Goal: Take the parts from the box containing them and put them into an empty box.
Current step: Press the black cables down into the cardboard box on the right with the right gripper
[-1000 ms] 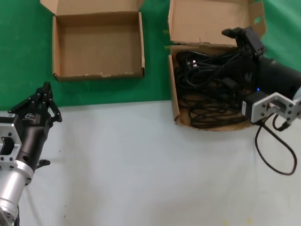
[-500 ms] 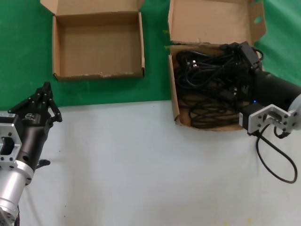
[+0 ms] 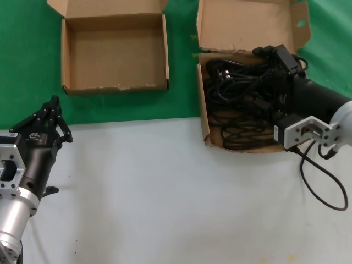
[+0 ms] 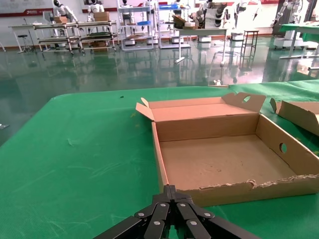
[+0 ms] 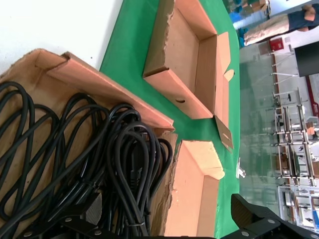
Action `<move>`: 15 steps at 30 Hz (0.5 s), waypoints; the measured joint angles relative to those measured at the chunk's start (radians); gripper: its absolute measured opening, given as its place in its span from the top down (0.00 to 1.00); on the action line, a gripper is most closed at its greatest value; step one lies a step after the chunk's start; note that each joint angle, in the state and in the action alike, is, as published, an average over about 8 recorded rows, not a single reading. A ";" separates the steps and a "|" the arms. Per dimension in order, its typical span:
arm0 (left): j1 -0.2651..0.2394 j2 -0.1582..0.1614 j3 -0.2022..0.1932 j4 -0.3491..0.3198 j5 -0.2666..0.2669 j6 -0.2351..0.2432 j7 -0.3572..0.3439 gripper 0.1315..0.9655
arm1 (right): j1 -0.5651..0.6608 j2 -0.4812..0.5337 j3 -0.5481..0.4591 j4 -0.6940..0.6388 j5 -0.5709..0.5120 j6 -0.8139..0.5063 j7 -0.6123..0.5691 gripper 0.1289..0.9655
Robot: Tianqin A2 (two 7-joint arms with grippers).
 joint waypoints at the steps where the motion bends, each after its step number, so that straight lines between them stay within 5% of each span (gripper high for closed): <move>1: 0.000 0.000 0.000 0.000 0.000 0.000 0.000 0.98 | 0.001 -0.003 0.000 -0.005 0.000 0.000 -0.001 0.03; 15: 0.000 0.000 0.000 0.000 0.000 0.000 0.000 0.98 | 0.015 -0.033 0.000 -0.060 0.000 -0.004 -0.001 0.24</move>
